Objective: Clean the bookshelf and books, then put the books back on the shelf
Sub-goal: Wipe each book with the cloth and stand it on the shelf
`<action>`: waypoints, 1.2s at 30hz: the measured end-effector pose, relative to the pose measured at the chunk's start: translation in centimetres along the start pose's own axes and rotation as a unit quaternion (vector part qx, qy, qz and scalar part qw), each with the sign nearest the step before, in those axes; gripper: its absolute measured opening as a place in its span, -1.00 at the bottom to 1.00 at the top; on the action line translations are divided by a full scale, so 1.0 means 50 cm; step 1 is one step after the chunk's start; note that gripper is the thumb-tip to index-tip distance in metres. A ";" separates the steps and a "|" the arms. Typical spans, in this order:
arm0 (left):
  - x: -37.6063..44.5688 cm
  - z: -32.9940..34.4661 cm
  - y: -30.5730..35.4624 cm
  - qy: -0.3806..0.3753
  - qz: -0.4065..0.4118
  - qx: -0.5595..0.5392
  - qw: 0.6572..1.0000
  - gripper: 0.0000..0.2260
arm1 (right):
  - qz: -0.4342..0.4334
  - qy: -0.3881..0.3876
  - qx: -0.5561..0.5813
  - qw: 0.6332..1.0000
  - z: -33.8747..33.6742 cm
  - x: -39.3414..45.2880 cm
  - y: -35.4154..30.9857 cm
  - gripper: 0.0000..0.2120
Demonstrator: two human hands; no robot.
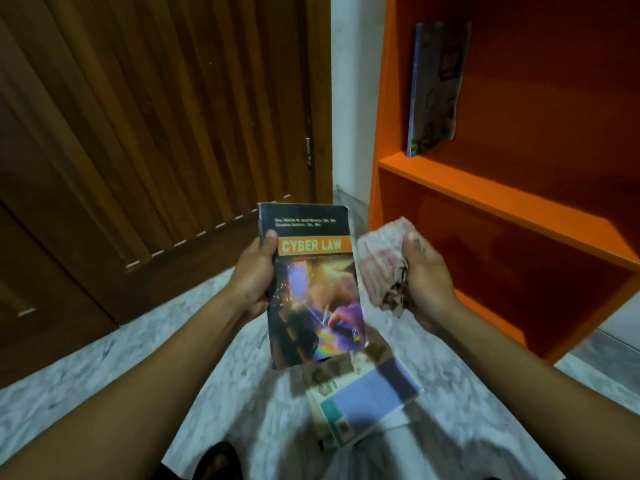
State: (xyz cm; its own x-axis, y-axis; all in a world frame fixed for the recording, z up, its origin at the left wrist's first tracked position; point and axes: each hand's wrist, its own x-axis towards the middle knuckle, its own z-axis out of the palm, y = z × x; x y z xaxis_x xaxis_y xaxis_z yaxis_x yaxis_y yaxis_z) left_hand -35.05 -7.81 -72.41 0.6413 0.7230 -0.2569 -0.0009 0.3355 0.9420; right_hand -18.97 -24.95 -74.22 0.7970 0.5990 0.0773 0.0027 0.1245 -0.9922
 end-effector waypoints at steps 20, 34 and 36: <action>0.025 0.072 -0.010 0.001 -0.104 -0.252 0.962 -0.45 | -0.301 -0.238 -0.312 0.869 0.065 -0.090 0.130 -0.62; 0.016 -0.004 0.064 0.012 0.104 -0.094 0.990 -0.67 | -0.061 -0.118 -0.158 0.978 0.028 -0.049 0.079 -0.74; 0.006 0.007 0.061 -0.021 0.098 -0.051 0.994 -0.70 | -0.005 -0.139 -0.171 0.975 0.009 -0.024 0.059 -0.43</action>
State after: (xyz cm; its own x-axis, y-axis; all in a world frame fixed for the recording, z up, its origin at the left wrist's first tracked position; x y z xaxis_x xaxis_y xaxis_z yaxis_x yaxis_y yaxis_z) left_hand -34.62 -6.78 -69.53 0.6523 0.7557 -0.0590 -0.2049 0.2508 0.9461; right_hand -20.22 -24.94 -77.20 0.6020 0.7960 0.0637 0.2494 -0.1116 -0.9619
